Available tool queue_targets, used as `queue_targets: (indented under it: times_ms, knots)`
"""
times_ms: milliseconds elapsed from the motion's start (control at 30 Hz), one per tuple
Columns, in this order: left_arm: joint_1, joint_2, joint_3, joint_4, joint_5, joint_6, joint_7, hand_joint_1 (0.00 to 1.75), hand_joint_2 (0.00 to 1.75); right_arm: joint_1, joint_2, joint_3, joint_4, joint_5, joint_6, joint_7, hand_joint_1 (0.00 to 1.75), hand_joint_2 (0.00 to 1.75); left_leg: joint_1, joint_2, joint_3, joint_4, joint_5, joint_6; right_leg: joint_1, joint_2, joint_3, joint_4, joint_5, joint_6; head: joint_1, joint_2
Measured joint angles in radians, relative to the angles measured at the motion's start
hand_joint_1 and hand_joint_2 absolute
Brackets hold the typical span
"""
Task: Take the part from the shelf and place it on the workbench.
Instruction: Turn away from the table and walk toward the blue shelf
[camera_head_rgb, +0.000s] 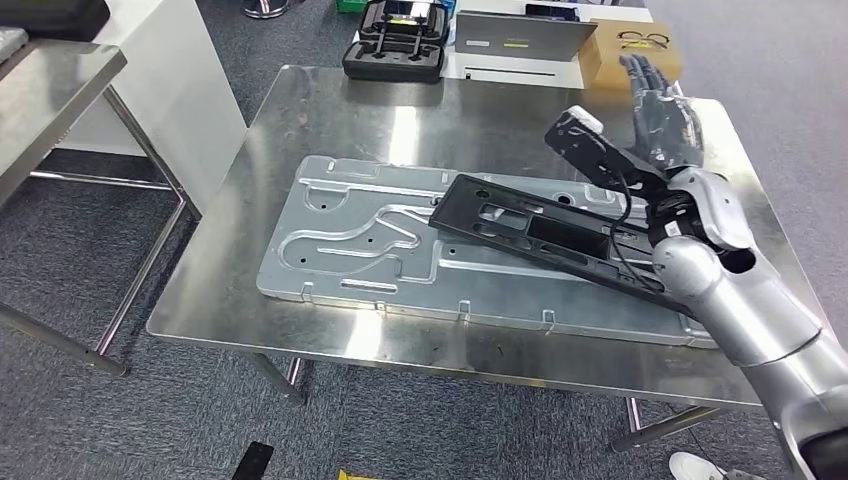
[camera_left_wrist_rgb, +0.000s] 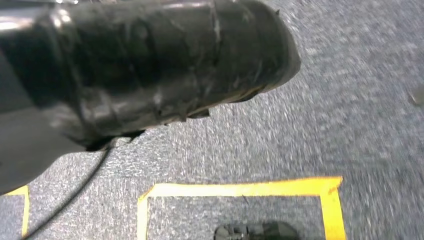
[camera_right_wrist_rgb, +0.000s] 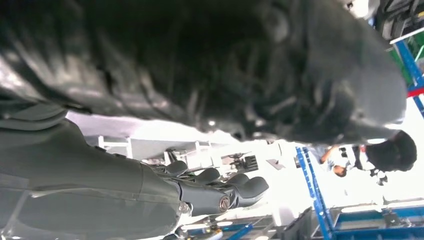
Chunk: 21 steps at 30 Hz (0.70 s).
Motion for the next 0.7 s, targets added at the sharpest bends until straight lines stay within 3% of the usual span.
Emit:
queue_targets:
  times_ms: [33,67,100,167,233,267,367,433,533,567,600,633,700]
  knots:
    - [0.001,0.0,0.002,0.0,0.002,0.001,0.0,0.0,0.0,0.003,-0.003,-0.002,-0.002,-0.003,0.0,0.001,0.0,0.0,-0.002,0.0,-0.001,0.0,0.001,0.002,0.001,0.0,-0.026,0.063,-0.025,0.001,0.0,0.0]
    - [0.002,0.0,0.003,0.0,0.003,0.001,-0.001,0.0,0.0,0.006,-0.006,-0.002,-0.002,-0.006,0.001,0.002,0.0,0.0,-0.003,0.0,-0.002,0.001,0.001,0.003,0.001,0.0,-0.039,0.098,-0.033,0.001,0.001,0.0]
    - [0.003,0.0,0.005,0.0,0.004,0.001,-0.001,0.0,0.0,0.01,-0.006,-0.002,-0.003,-0.006,0.001,0.002,0.0,0.0,-0.004,0.0,-0.003,0.002,0.001,0.004,0.001,0.0,-0.033,0.092,-0.021,0.0,0.001,0.0]
    - [0.004,-0.002,0.007,0.0,0.004,0.001,-0.001,0.0,0.0,0.012,-0.007,-0.002,-0.004,-0.007,0.002,0.003,0.0,0.0,-0.005,0.0,-0.005,0.008,0.001,0.002,0.001,0.0,0.028,-0.017,0.038,-0.003,0.001,0.0]
    - [0.004,-0.004,0.008,0.0,0.005,0.001,-0.001,0.0,0.0,0.01,-0.009,-0.002,-0.007,-0.007,0.002,0.003,0.0,0.0,-0.008,-0.001,-0.011,0.019,-0.002,-0.003,0.005,0.0,0.086,-0.131,0.074,-0.007,0.0,0.0]
    - [0.004,-0.005,0.008,0.0,0.005,0.001,-0.001,0.0,0.0,0.01,-0.01,-0.002,-0.008,-0.007,0.002,0.003,0.0,0.0,-0.009,-0.002,-0.016,0.023,-0.001,-0.008,0.007,0.001,0.098,-0.157,0.078,-0.01,0.0,0.0]
    - [0.005,-0.005,0.009,0.0,0.005,0.001,-0.002,0.0,0.0,0.011,-0.011,-0.002,-0.011,-0.007,0.003,0.005,0.0,0.0,-0.008,-0.002,-0.025,0.027,0.002,-0.023,0.009,0.001,0.094,-0.166,0.086,-0.024,0.0,0.0]
    - [0.005,-0.005,0.009,0.0,0.006,0.0,-0.002,0.0,0.0,0.01,-0.012,-0.002,-0.012,-0.007,0.003,0.005,0.0,0.0,-0.006,-0.001,-0.044,0.069,-0.033,-0.034,0.005,-0.002,0.092,-0.173,0.096,-0.036,-0.001,0.0]
    - [0.005,-0.008,0.01,0.0,0.006,-0.002,-0.001,0.0,0.0,0.01,-0.012,-0.002,-0.014,-0.007,0.003,0.006,0.0,0.0,0.002,0.0,-0.115,0.251,-0.136,-0.049,0.006,-0.006,0.081,-0.174,0.106,-0.043,-0.003,0.0]
    - [0.006,-0.009,0.01,0.0,0.006,-0.002,-0.001,0.0,0.0,0.011,-0.012,-0.002,-0.014,-0.007,0.003,0.006,0.0,0.0,0.003,0.0,-0.129,0.292,-0.15,-0.051,0.006,-0.006,0.077,-0.173,0.108,-0.043,-0.003,0.0]
    - [0.006,-0.009,0.01,0.0,0.007,-0.002,-0.001,0.0,0.0,0.011,-0.012,-0.002,-0.014,-0.007,0.004,0.006,0.0,0.0,0.003,0.0,-0.124,0.296,-0.145,-0.051,0.007,-0.006,0.073,-0.172,0.111,-0.042,-0.003,0.0]
    - [0.006,-0.009,0.01,0.0,0.007,-0.002,-0.001,0.0,0.0,0.012,-0.012,-0.002,-0.014,-0.007,0.004,0.006,0.0,0.0,0.004,0.0,-0.099,0.26,-0.124,-0.05,0.007,-0.006,0.07,-0.172,0.113,-0.041,-0.003,0.0]
    - [0.005,-0.008,0.01,0.0,0.007,-0.002,-0.001,0.0,0.0,0.011,-0.012,-0.002,-0.015,-0.007,0.004,0.006,0.0,0.0,0.003,0.0,-0.016,0.121,-0.072,-0.042,0.007,-0.006,0.067,-0.172,0.117,-0.036,-0.003,0.0]
